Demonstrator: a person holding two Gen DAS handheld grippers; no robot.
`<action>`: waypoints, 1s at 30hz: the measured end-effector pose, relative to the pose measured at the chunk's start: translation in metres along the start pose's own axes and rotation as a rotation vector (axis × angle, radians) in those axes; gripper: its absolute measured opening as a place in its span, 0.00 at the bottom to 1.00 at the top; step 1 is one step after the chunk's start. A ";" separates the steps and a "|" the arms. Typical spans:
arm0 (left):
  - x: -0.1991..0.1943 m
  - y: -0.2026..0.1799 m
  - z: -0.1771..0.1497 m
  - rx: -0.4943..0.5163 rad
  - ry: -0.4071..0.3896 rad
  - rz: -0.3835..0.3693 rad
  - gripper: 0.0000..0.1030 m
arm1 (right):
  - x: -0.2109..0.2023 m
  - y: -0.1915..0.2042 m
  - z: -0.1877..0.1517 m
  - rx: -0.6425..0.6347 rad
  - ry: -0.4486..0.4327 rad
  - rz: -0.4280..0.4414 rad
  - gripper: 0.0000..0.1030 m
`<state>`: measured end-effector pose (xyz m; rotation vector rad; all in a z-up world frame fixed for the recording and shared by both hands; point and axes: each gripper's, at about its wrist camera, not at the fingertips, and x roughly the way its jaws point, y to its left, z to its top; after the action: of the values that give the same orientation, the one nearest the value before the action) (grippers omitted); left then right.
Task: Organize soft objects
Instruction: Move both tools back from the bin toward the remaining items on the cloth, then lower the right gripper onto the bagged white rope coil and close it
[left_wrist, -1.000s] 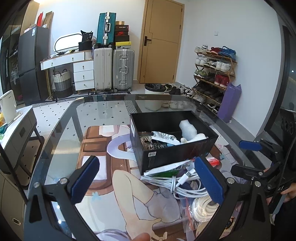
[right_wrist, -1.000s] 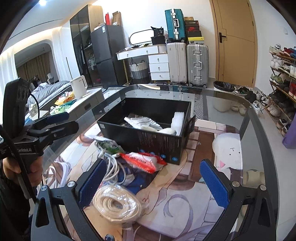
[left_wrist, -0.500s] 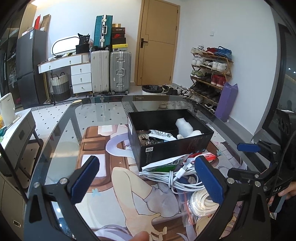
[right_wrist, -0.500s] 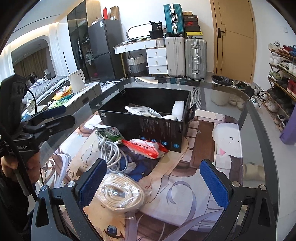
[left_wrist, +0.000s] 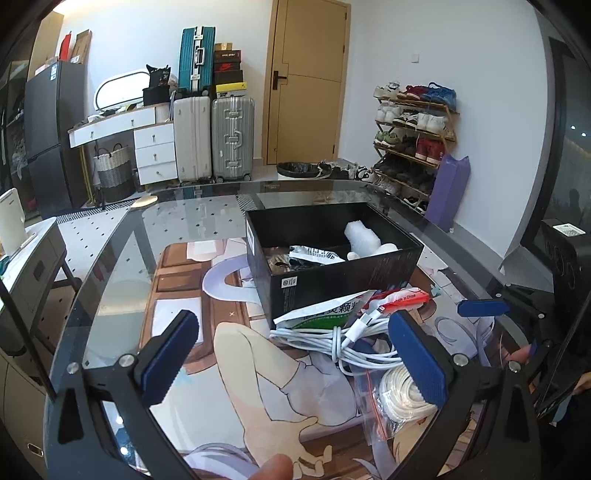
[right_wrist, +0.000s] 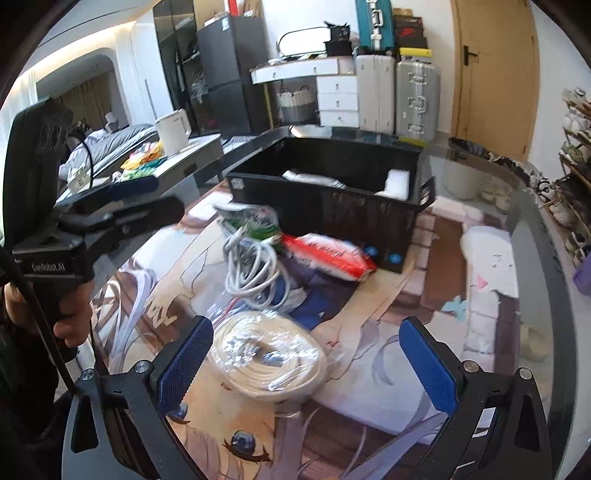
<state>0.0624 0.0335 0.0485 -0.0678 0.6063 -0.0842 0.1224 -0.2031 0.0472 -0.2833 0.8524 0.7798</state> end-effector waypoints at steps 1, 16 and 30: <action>0.001 0.000 0.000 0.003 0.008 0.000 1.00 | 0.001 0.002 0.000 -0.009 -0.001 -0.005 0.99; 0.002 0.011 0.002 -0.039 0.056 -0.020 1.00 | 0.024 0.027 -0.005 -0.046 0.081 0.088 0.99; 0.000 0.012 0.003 -0.036 0.056 -0.017 1.00 | 0.038 0.038 -0.013 -0.094 0.085 0.035 0.99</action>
<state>0.0648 0.0453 0.0494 -0.1058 0.6631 -0.0917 0.1036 -0.1646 0.0126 -0.3884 0.9039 0.8465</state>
